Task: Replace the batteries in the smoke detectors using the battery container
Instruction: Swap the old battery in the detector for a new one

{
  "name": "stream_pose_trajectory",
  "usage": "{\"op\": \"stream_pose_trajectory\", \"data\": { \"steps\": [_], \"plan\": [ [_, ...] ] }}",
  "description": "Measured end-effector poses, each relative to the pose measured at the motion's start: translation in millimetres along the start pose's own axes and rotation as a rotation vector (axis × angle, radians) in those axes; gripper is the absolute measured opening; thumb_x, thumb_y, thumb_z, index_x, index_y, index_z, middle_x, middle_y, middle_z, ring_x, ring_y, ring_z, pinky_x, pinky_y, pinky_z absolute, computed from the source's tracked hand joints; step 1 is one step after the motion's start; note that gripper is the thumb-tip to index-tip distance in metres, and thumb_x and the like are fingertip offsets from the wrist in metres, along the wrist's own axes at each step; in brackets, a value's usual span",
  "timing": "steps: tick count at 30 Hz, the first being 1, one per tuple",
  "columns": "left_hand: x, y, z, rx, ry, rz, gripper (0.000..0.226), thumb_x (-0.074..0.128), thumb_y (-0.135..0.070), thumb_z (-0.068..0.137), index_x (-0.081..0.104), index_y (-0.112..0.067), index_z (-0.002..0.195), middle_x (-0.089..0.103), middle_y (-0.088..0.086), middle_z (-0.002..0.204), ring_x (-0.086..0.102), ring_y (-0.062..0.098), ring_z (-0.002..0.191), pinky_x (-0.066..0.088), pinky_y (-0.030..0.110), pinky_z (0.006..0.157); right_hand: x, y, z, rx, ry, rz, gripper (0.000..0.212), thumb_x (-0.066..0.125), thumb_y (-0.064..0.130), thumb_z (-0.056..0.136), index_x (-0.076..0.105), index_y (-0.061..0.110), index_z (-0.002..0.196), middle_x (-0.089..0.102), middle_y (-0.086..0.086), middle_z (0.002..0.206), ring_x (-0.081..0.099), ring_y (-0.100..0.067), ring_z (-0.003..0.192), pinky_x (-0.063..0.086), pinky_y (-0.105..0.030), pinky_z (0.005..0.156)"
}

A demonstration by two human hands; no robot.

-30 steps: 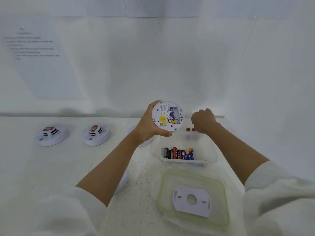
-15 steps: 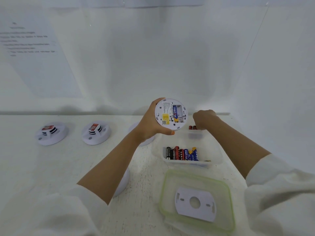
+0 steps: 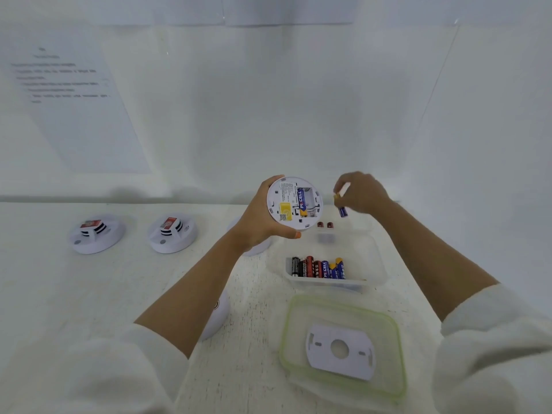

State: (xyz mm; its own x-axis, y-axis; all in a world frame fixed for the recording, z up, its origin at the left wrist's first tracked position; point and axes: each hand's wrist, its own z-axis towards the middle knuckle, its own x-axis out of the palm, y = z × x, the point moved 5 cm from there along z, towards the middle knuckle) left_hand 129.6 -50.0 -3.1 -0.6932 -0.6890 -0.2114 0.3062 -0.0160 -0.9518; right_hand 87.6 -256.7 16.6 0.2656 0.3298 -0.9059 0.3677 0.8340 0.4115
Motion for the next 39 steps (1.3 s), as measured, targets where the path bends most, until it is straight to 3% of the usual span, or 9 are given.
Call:
{"op": "stream_pose_trajectory", "data": {
  "steps": [4, 6, 11, 17, 21, 26, 31, 35, 39],
  "plan": [
    [2.2, -5.9, -5.2, 0.007, 0.001, -0.012, 0.096, 0.075, 0.022, 0.055, 0.03, -0.018, 0.13, 0.047, -0.01, 0.117, 0.052, 0.002, 0.106, 0.049, 0.011, 0.075, -38.4, 22.9, -25.7, -0.013, -0.113, 0.62, 0.018, 0.073, 0.007, 0.073, 0.065, 0.012, 0.088, 0.062, 0.004, 0.066, 0.051, -0.001, 0.048, 0.039, -0.016, 0.051],
    [4.2, -9.1, -8.3, 0.011, 0.006, -0.021, 0.096, 0.075, 0.022, 0.055, 0.03, -0.017, 0.13, 0.047, -0.009, 0.117, 0.052, 0.004, 0.106, 0.05, 0.012, 0.075, -46.5, 37.9, -41.3, -0.075, -0.082, 0.753, 0.018, 0.073, 0.004, 0.074, 0.064, 0.011, 0.088, 0.065, 0.005, 0.061, 0.052, 0.003, 0.044, 0.036, -0.01, 0.043],
    [9.7, -18.0, -15.7, 0.036, 0.016, -0.027, 0.093, 0.074, 0.022, 0.057, 0.029, -0.017, 0.129, 0.047, -0.007, 0.116, 0.054, 0.006, 0.104, 0.051, 0.014, 0.075, -37.6, 50.6, -56.7, -0.184, -0.087, 0.668, 0.021, 0.076, 0.012, 0.074, 0.064, 0.012, 0.091, 0.07, -0.007, 0.075, 0.062, 0.002, 0.06, 0.041, -0.012, 0.058],
    [12.6, -27.5, -24.1, 0.049, 0.018, -0.058, 0.094, 0.071, 0.027, 0.056, 0.029, -0.011, 0.132, 0.048, -0.006, 0.115, 0.058, -0.002, 0.099, 0.052, 0.015, 0.071, -30.1, 57.0, -71.7, -0.346, -0.248, 0.327, 0.02, 0.073, 0.02, 0.077, 0.067, 0.016, 0.095, 0.063, 0.005, 0.091, 0.049, 0.013, 0.065, 0.03, -0.006, 0.06],
    [11.5, -32.2, -27.6, 0.062, -0.002, -0.095, 0.093, 0.07, 0.028, 0.055, 0.031, -0.016, 0.127, 0.049, -0.005, 0.115, 0.058, 0.006, 0.099, 0.052, 0.016, 0.07, -22.4, 60.9, -79.3, -0.347, -0.165, 0.436, 0.014, 0.067, 0.017, 0.084, 0.058, 0.015, 0.094, 0.063, -0.005, 0.102, 0.063, -0.013, 0.075, 0.056, -0.022, 0.058],
    [9.5, -31.3, -30.5, 0.065, -0.03, -0.09, 0.094, 0.072, 0.026, 0.055, 0.032, -0.016, 0.129, 0.05, -0.007, 0.115, 0.056, 0.008, 0.101, 0.052, 0.016, 0.07, -17.1, 64.8, -85.1, -0.397, -0.24, 0.455, 0.019, 0.064, 0.011, 0.086, 0.063, -0.001, 0.1, 0.067, -0.014, 0.104, 0.062, -0.017, 0.082, 0.053, -0.011, 0.063],
    [9.8, -27.5, -33.3, 0.062, -0.023, -0.036, 0.096, 0.074, 0.025, 0.053, 0.032, -0.01, 0.132, 0.05, -0.007, 0.113, 0.056, 0.005, 0.1, 0.051, 0.013, 0.07, -7.1, 59.1, -87.7, -0.426, -0.307, 0.402, 0.021, 0.062, 0.01, 0.086, 0.069, -0.001, 0.102, 0.07, -0.017, 0.099, 0.064, -0.019, 0.082, 0.045, -0.001, 0.064],
    [9.2, -23.5, -34.7, 0.048, -0.014, -0.017, 0.095, 0.075, 0.022, 0.054, 0.032, -0.01, 0.132, 0.049, -0.008, 0.113, 0.055, 0.008, 0.101, 0.051, 0.013, 0.072, 1.8, 57.0, -88.0, -0.433, -0.275, 0.343, 0.021, 0.059, 0.013, 0.089, 0.07, 0.001, 0.102, 0.069, -0.015, 0.101, 0.062, -0.015, 0.083, 0.045, -0.002, 0.063],
    [9.1, -28.2, -35.9, 0.05, -0.01, -0.05, 0.091, 0.072, 0.025, 0.056, 0.032, -0.016, 0.127, 0.05, -0.007, 0.112, 0.057, 0.006, 0.099, 0.052, 0.014, 0.071, -2.8, 54.3, -90.1, -0.393, -0.29, 0.494, 0.022, 0.063, 0.01, 0.086, 0.069, 0.002, 0.106, 0.069, -0.014, 0.104, 0.065, -0.017, 0.085, 0.05, -0.006, 0.065]
  ]
}}
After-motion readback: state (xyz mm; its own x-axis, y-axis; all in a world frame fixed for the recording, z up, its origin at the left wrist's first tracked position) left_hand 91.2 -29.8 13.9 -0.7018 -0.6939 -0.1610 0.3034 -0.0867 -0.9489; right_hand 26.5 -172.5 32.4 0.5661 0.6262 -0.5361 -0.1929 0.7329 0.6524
